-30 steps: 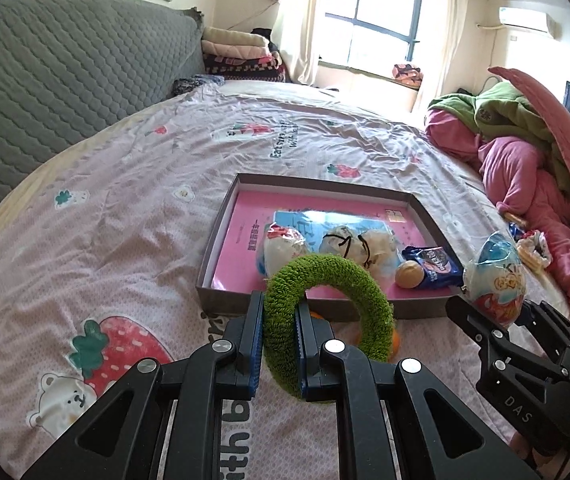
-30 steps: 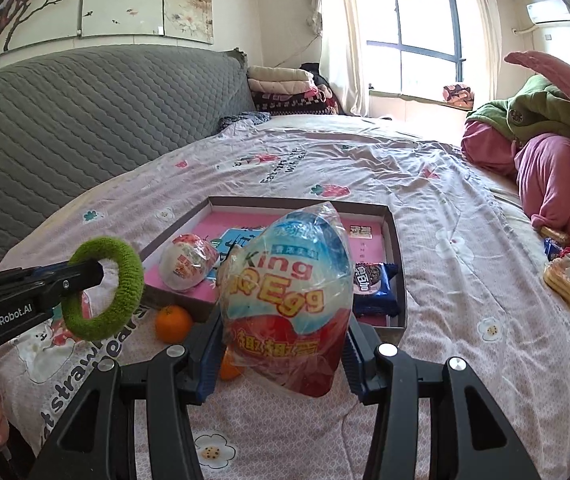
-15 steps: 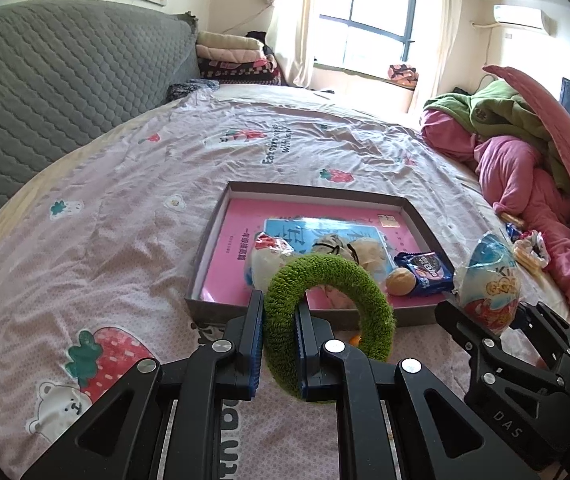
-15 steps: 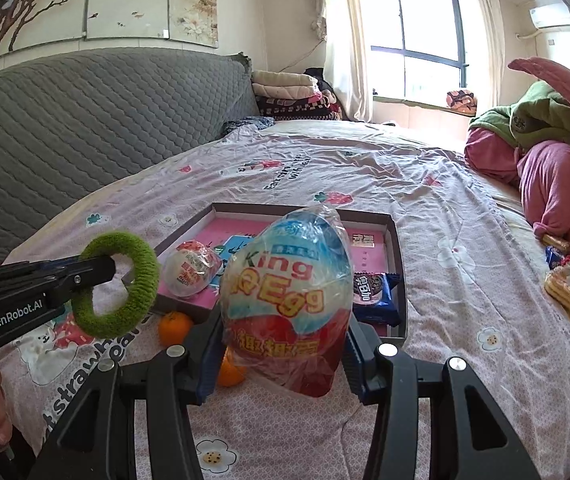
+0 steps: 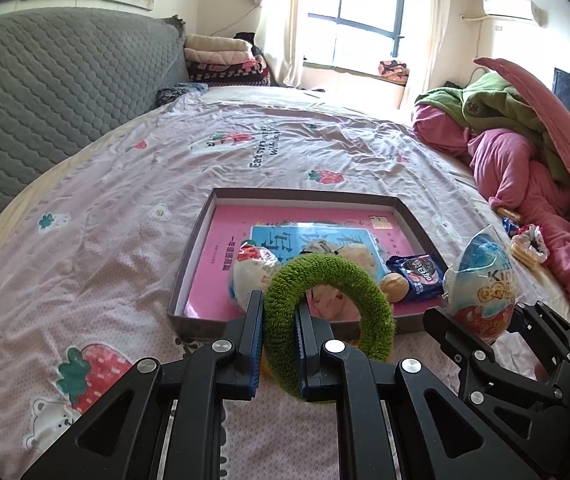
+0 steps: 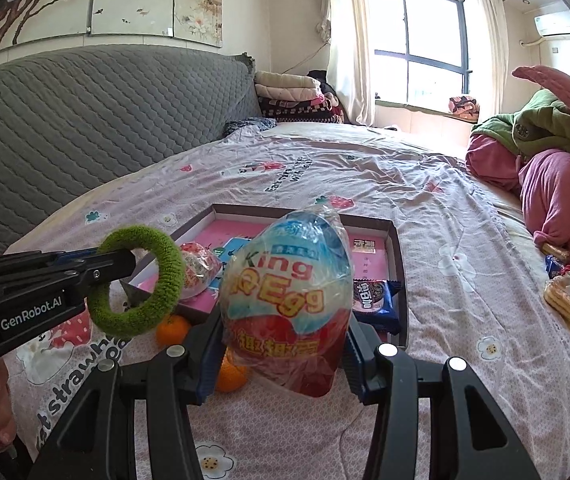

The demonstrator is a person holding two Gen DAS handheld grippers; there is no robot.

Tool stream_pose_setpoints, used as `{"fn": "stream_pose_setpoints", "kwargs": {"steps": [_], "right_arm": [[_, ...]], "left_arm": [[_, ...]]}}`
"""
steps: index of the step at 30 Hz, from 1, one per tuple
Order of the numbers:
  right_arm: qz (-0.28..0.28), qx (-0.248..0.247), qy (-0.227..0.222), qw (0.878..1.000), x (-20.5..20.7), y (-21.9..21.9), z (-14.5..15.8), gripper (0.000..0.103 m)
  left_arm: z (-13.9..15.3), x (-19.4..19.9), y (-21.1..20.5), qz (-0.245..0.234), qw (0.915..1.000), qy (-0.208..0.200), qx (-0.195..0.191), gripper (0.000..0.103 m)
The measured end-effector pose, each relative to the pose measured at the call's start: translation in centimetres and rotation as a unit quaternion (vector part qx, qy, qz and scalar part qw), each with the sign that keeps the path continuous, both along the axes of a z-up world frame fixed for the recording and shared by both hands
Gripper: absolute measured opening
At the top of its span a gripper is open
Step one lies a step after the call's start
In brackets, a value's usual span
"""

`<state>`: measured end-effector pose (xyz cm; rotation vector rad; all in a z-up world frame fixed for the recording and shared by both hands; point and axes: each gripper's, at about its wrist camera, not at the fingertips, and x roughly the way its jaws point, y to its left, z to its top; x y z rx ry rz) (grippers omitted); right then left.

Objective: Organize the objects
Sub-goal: 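Carry the green ring with the left tool over the tray while the right tool carries the egg bag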

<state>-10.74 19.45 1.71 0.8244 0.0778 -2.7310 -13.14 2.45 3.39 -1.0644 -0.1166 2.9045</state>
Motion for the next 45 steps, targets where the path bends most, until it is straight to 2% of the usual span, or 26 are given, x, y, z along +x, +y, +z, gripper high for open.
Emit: {"fn": "stream_pose_setpoints", "kwargs": {"steps": [15, 29, 45], "right_arm": [[-0.020, -0.006, -0.007, 1.000, -2.3, 1.7, 0.2, 0.051], [0.000, 0.064, -0.001, 0.998, -4.0, 0.2, -0.5, 0.051], [0.004, 0.067, -0.023, 0.997, -6.6, 0.7, -1.6, 0.051]], "left_arm": [[-1.1, -3.4, 0.3, -0.006, 0.9999, -0.011, 0.002, 0.014], [-2.7, -5.6, 0.9, -0.013, 0.9997, -0.021, 0.007, 0.014], [-4.1, -8.8, 2.4, -0.018, 0.9992, -0.033, -0.008, 0.014]]}}
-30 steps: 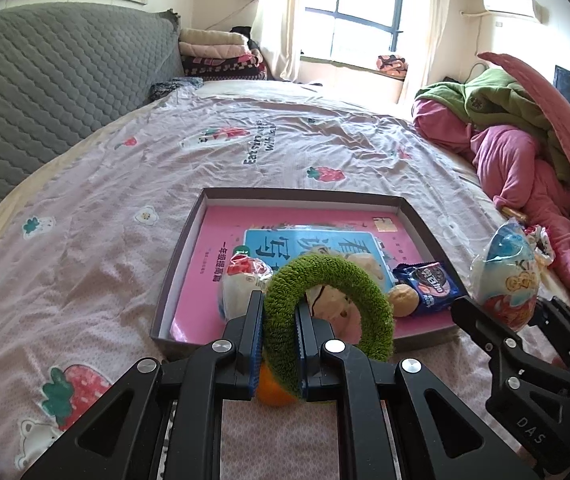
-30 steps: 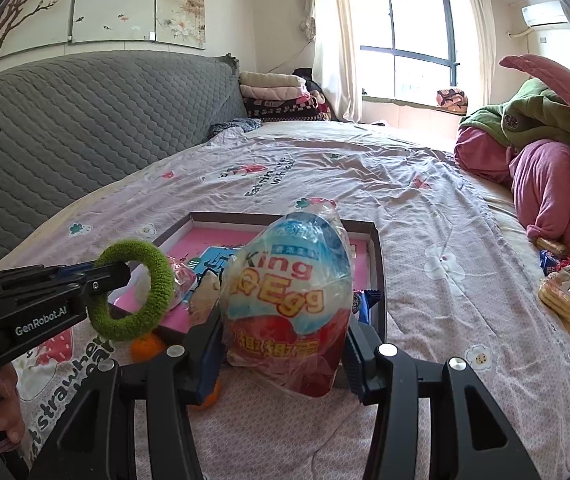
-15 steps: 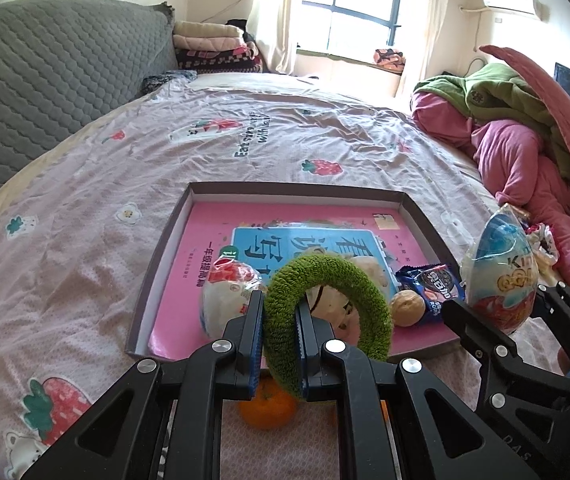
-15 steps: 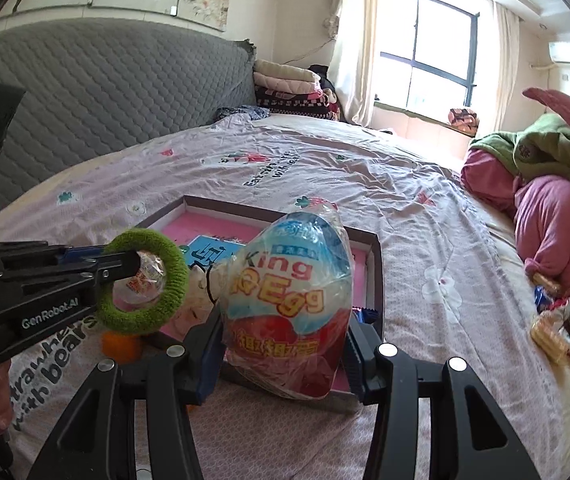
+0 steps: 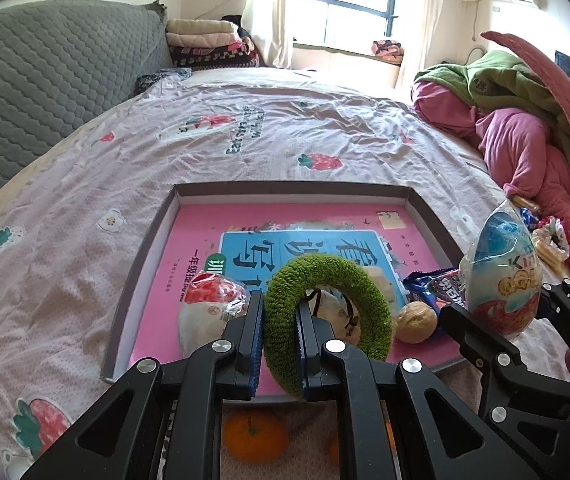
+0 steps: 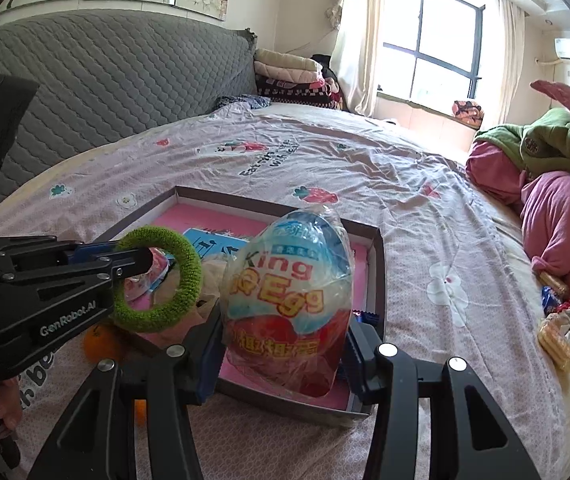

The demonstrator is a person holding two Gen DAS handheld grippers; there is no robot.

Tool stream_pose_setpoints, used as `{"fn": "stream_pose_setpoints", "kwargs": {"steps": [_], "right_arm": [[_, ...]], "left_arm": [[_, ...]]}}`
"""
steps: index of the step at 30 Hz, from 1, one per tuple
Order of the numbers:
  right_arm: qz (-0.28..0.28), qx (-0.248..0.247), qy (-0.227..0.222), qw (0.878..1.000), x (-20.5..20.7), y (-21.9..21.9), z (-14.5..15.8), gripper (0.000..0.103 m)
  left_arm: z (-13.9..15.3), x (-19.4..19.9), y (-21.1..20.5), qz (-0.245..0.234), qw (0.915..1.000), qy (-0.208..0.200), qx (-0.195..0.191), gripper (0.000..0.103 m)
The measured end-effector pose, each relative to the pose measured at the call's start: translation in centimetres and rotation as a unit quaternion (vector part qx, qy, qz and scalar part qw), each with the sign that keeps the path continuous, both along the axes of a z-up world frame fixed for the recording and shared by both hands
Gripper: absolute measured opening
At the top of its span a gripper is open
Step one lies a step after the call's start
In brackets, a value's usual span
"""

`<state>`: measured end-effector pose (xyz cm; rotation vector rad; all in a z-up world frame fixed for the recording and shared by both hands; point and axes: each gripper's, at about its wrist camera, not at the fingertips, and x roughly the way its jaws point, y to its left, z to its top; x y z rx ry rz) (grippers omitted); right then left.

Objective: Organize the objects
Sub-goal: 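Carry the green ring with the left tool over the tray while the right tool carries the egg bag, then lower the green ring into the tray while the right tool lowers the egg bag beside it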

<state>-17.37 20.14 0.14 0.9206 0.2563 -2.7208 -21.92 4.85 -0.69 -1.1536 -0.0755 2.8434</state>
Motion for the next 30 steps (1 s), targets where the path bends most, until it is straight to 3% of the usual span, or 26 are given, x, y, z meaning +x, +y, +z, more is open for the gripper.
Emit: {"fn": "stream_pose_setpoints", "kwargs": {"steps": [13, 22, 30], "right_arm": [[0.010, 0.016, -0.019, 1.000, -1.4, -0.7, -1.2, 0.051], [0.027, 0.020, -0.024, 0.999, -1.5, -1.6, -1.9, 0.051], [0.028, 0.032, -0.029, 0.999, -1.6, -2.3, -2.8, 0.051]], "left_arm": [[-2.0, -1.5, 0.7, -0.003, 0.9999, -0.014, -0.008, 0.014], [-2.0, -1.4, 0.3, 0.003, 0.9997, 0.007, -0.025, 0.014], [-2.9, -1.4, -0.3, 0.011, 0.9995, -0.003, -0.028, 0.014]]}}
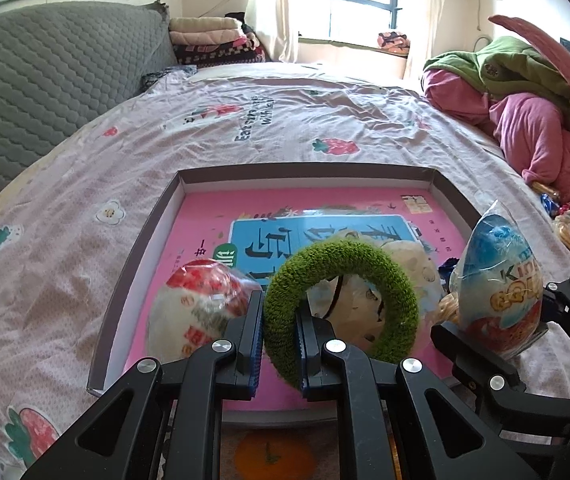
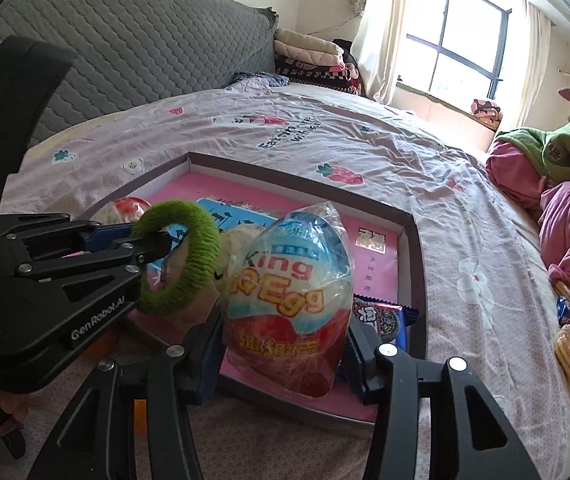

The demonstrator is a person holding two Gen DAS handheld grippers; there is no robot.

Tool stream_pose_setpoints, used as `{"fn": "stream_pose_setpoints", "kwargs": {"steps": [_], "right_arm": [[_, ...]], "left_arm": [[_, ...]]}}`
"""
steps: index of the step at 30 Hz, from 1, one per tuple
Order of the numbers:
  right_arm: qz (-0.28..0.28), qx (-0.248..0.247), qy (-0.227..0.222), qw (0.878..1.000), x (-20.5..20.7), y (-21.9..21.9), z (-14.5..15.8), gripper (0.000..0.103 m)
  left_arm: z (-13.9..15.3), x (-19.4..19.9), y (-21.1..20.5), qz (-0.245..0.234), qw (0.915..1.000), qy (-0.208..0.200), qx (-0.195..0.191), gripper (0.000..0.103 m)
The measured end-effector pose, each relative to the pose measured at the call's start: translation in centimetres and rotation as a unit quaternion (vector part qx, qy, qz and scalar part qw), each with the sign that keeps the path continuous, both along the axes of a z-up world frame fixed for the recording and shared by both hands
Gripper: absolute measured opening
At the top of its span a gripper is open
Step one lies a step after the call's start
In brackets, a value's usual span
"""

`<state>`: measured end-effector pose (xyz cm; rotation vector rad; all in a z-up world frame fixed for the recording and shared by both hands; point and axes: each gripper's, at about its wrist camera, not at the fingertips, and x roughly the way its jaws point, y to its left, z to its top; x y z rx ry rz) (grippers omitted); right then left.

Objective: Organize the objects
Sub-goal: 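Lower the green ring into the tray while the right tool lowers the egg bag beside it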

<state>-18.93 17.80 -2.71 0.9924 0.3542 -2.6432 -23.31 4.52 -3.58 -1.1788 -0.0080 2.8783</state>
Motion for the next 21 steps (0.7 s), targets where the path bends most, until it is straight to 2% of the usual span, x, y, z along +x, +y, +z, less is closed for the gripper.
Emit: {"fn": "stream_pose_setpoints", "kwargs": {"steps": [21], "right_arm": [[-0.002, -0.007, -0.024, 1.000, -0.2, -0.2, -0.7, 0.051]], "left_arm": [[-1.0, 0.9, -0.8, 0.000, 0.9997, -0.019, 0.018, 0.014]]}}
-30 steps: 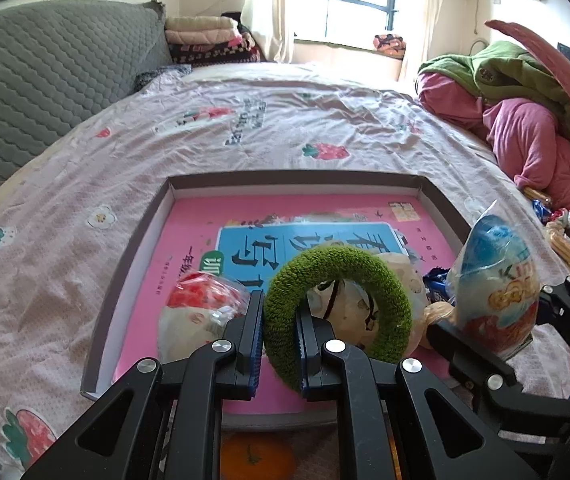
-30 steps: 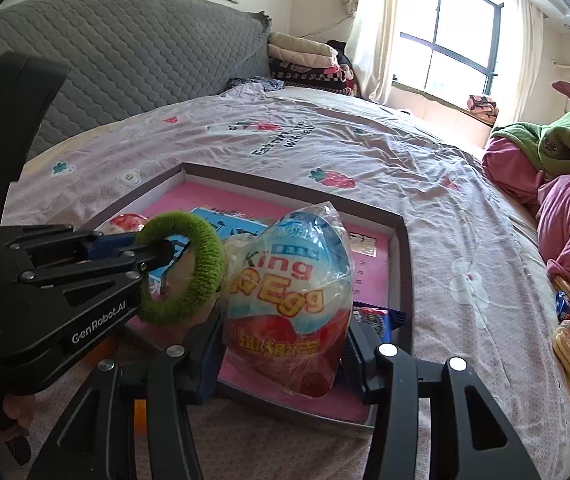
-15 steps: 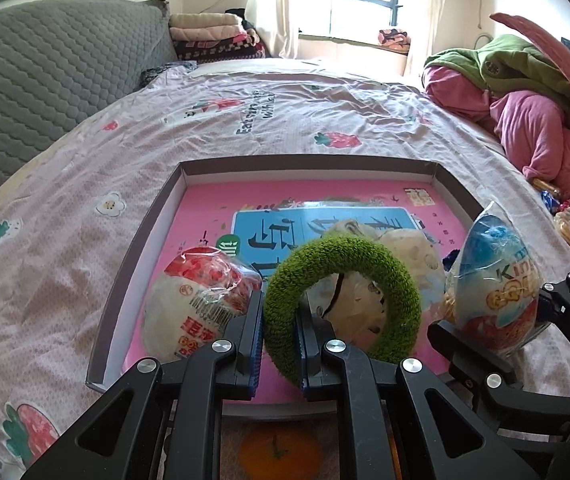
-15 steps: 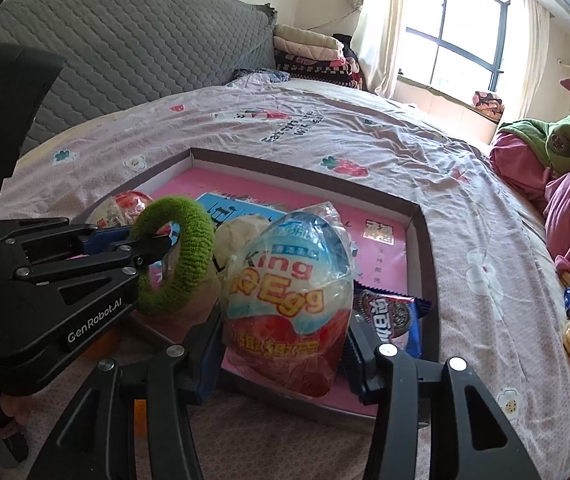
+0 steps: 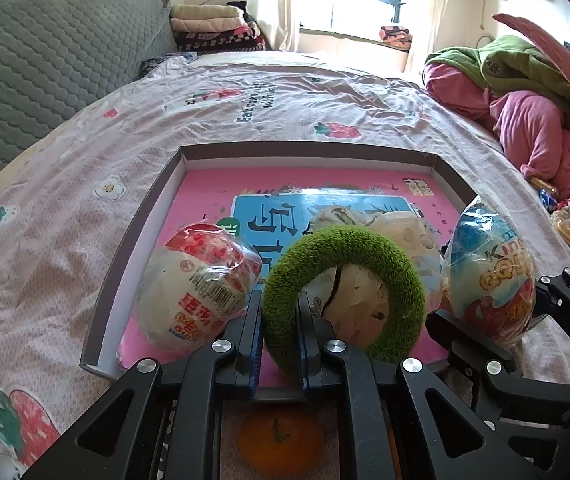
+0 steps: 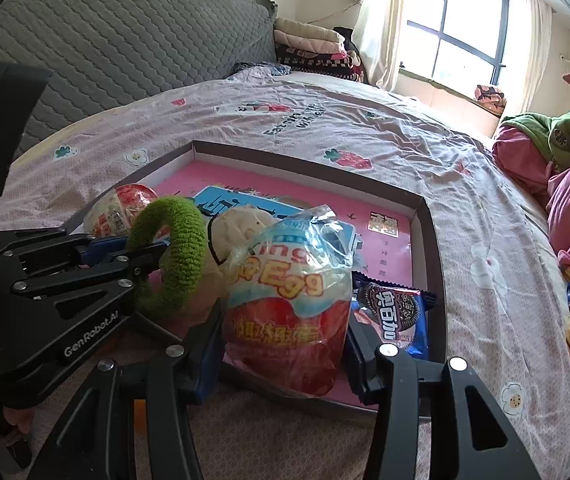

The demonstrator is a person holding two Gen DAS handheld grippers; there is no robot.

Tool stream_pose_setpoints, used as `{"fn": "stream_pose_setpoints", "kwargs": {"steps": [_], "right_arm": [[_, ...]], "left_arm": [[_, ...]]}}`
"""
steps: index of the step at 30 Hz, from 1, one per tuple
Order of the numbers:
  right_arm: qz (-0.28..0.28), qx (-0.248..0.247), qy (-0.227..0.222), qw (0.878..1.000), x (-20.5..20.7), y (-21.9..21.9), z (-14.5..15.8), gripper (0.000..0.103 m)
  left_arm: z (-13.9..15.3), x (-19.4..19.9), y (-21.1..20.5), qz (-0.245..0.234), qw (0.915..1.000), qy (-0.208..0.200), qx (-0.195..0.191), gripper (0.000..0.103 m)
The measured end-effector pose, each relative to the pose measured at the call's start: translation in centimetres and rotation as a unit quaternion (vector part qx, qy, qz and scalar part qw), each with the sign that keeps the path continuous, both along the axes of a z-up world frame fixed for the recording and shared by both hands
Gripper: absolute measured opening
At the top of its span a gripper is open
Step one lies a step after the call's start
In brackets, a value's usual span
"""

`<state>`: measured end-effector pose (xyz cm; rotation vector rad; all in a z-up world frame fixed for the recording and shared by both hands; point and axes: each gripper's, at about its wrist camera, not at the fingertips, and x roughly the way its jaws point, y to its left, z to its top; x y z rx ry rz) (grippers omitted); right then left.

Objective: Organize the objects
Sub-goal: 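Lower the green ring into the tray while the right tool lowers the egg bag beside it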

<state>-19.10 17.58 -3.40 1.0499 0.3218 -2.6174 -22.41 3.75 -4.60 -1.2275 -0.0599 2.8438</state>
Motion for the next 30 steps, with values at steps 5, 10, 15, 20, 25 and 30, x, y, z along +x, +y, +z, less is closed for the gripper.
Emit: {"fn": "stream_pose_setpoints", "kwargs": {"steps": [5, 10, 15, 20, 25, 30], "right_arm": [[-0.002, 0.005, 0.001, 1.000, 0.1, -0.1, 0.1, 0.051], [-0.002, 0.010, 0.001, 1.000, 0.2, -0.2, 0.2, 0.055], [-0.002, 0.011, 0.002, 1.000, 0.4, -0.3, 0.3, 0.057], [-0.001, 0.014, 0.004, 1.000, 0.6, -0.4, 0.5, 0.057], [0.001, 0.014, 0.004, 1.000, 0.7, -0.5, 0.5, 0.058], [0.003, 0.008, 0.000, 1.000, 0.7, -0.5, 0.6, 0.063]], "left_arm": [[0.2, 0.2, -0.4, 0.005, 1.0000, -0.002, 0.008, 0.015], [0.4, 0.6, -0.8, 0.007, 0.9999, -0.002, 0.012, 0.017], [0.5, 0.9, -1.2, 0.012, 0.9999, -0.003, 0.012, 0.019], [0.3, 1.0, -1.4, 0.011, 0.9998, -0.010, 0.015, 0.021], [0.6, 1.0, -1.6, 0.014, 0.9997, -0.011, 0.019, 0.029], [0.9, 1.3, -1.7, 0.016, 0.9996, -0.008, 0.022, 0.033]]}}
